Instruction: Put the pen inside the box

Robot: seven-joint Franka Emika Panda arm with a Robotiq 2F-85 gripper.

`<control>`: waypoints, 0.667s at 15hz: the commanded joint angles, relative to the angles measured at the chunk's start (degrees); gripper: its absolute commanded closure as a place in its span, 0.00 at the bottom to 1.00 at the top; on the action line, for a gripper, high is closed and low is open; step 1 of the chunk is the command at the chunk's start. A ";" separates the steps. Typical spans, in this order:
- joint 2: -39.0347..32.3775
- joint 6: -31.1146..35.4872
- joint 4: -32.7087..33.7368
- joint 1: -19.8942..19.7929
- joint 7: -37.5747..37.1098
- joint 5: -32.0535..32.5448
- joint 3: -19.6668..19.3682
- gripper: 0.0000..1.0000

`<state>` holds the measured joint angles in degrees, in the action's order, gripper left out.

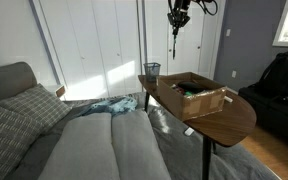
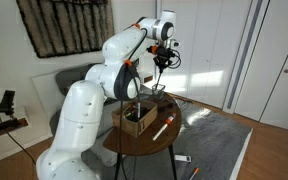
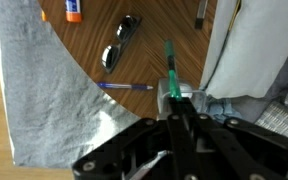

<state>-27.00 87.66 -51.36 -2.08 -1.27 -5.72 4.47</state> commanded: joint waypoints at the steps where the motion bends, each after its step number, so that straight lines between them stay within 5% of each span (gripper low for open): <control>1: 0.11 -7.59 0.60 -1.39 0.32 2.19 -1.63 0.98; 6: -2.15 -19.53 1.67 -4.04 1.65 2.29 -3.24 0.98; 10: -2.00 -18.05 -0.01 -4.89 0.77 1.52 -3.91 0.93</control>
<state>-29.02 69.62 -51.38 -7.00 -0.50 -4.21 0.55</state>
